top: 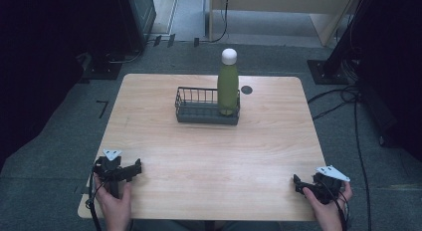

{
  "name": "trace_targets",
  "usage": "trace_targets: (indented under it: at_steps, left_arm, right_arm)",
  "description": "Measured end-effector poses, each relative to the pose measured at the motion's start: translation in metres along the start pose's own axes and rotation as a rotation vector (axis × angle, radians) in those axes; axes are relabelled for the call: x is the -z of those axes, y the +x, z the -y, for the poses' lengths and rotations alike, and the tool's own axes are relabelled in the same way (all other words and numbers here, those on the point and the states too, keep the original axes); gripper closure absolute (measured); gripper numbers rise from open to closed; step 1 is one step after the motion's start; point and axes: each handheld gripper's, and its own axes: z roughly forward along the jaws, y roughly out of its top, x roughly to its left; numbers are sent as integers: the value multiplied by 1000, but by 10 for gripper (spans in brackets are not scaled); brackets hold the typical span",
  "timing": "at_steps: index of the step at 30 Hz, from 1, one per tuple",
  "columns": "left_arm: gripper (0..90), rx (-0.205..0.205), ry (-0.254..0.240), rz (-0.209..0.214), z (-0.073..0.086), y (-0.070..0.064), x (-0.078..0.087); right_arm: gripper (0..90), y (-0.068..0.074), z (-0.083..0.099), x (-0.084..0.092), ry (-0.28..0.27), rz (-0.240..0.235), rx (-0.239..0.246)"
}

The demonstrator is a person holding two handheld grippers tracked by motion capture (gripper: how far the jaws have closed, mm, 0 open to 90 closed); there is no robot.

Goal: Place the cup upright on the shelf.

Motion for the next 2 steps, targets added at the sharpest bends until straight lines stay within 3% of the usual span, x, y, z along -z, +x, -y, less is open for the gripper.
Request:
trace_targets:
  at_steps: [2]
  left_arm:
    - [0,0,0,0,0,0,0]
  right_arm:
    - [4,0,0,0,0,0,0]
